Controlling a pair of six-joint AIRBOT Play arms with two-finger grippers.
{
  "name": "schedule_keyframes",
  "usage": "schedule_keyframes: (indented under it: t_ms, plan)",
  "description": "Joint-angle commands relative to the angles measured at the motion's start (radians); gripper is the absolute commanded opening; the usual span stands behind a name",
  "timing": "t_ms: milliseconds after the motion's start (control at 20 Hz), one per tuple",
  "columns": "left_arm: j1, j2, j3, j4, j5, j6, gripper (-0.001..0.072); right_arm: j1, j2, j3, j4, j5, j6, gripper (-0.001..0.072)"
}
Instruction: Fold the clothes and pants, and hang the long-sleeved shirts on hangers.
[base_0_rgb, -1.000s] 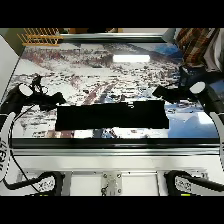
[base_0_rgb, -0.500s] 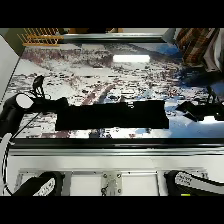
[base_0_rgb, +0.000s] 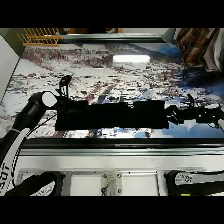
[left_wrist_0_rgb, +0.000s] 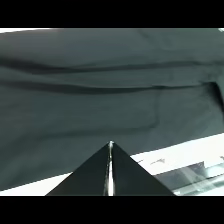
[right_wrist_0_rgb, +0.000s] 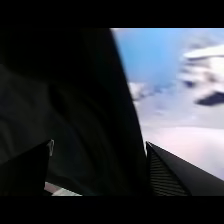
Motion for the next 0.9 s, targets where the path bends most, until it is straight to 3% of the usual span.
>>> schedule_keyframes:
  t_ms: [0, 50, 100, 200, 300, 350, 500, 650, 850]
  plan:
    - [-0.076, -0.08, 0.066, 0.001, -0.001, -0.002, 0.0008, 0.109, -0.025, -0.003, 0.069, -0.055, -0.015, 0.0653]
    - [-0.091, -0.1, 0.08, 0.0, 0.001, -0.001, 0.0007, 0.133, -0.025, -0.003, 0.071, -0.068, -0.015, 0.065]
    - [-0.105, -0.117, 0.092, 0.001, 0.002, -0.001, 0.0007, 0.153, -0.025, -0.003, 0.071, -0.079, -0.015, 0.057]
    - [-0.127, -0.148, 0.103, 0.0, 0.016, -0.002, 0.0007, 0.179, -0.025, -0.002, 0.07, -0.098, -0.016, 0.0364]
    - [-0.147, -0.172, 0.101, 0.0, 0.037, -0.001, 0.0007, 0.182, -0.023, -0.001, 0.069, -0.105, -0.016, 0.0051]
    - [-0.154, -0.187, 0.102, 0.0, 0.04, -0.001, 0.0007, 0.18, -0.018, 0.005, 0.057, -0.103, -0.015, 0.0013]
    - [-0.179, -0.235, 0.102, -0.001, 0.077, -0.001, 0.0007, 0.172, 0.039, 0.065, -0.092, -0.048, 0.053, 0.0012]
    - [-0.22, -0.295, 0.103, -0.081, 0.147, 0.039, 0.0007, 0.174, 0.115, 0.211, -0.272, 0.101, 0.163, 0.0013]
    - [-0.279, -0.435, 0.228, -0.179, 0.149, 0.093, 0.0007, 0.225, 0.19, 0.44, -0.377, 0.27, 0.269, 0.0013]
